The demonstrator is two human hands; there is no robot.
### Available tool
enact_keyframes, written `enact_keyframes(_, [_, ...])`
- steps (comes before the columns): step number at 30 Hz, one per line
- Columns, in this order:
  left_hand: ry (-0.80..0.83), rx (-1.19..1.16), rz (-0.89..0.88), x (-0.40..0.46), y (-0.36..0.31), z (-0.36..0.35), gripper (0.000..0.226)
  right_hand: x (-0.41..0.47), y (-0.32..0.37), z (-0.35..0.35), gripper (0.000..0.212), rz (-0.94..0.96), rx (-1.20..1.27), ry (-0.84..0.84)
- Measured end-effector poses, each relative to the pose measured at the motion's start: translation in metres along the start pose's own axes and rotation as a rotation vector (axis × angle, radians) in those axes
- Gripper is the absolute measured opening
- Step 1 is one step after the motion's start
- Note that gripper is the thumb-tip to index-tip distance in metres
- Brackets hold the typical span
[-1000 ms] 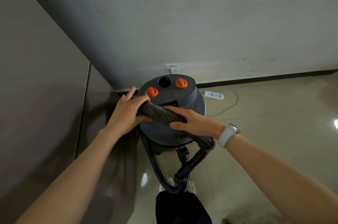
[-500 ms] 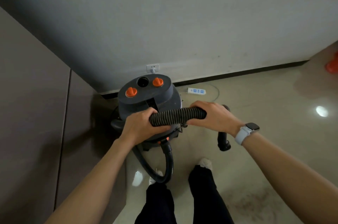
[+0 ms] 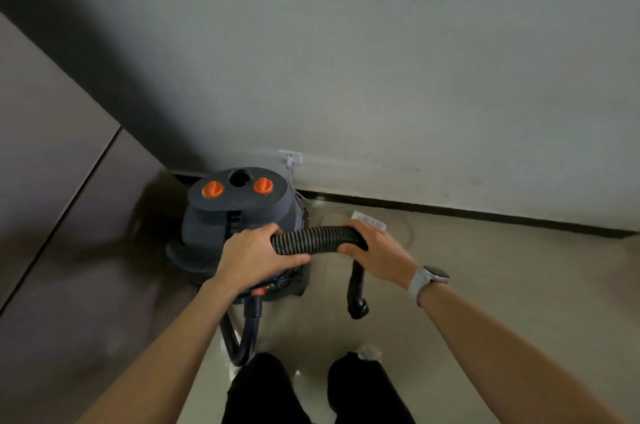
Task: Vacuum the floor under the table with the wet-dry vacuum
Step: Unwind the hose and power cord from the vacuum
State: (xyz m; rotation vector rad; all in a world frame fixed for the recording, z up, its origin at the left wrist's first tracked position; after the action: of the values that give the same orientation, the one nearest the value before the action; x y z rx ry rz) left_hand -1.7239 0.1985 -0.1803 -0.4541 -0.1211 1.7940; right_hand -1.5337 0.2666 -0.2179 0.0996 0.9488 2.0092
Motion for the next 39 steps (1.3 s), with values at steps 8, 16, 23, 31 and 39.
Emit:
enact_keyframes(8, [0.134,-0.150,0.347,-0.034,0.044,-0.057,0.056,0.039,-0.003,-0.051,0.044,0.169,-0.130,0.336])
enact_keyframes(16, [0.064,-0.132,0.485,-0.062,0.054,-0.092,0.087,0.061,-0.004,-0.090,0.044,0.324,-0.205,0.601])
enact_keyframes(23, [-0.011,-0.200,0.753,-0.116,0.007,-0.159,0.088,0.057,-0.026,-0.112,0.046,0.608,-0.414,0.892])
enact_keyframes(31, [0.003,-0.106,0.695,-0.119,-0.033,-0.263,0.052,0.051,-0.112,-0.147,0.036,0.568,-0.452,0.984])
enact_keyframes(39, [0.019,0.025,0.586,-0.104,0.002,-0.321,0.057,0.112,-0.109,-0.230,0.046,0.204,-0.145,0.710])
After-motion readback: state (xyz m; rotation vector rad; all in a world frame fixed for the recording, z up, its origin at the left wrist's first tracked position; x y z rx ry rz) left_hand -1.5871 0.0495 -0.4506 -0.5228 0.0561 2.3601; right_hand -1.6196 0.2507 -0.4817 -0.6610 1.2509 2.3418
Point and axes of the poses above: each hand's wrist, its own x-axis towards the middle knuckle, its own z-axis out of the back of the hand, y = z × x, the point moved 6 cm from there along x, towards the middle knuckle, and after that the axes turned 2 degrees about -y, right-handed, at the moved point
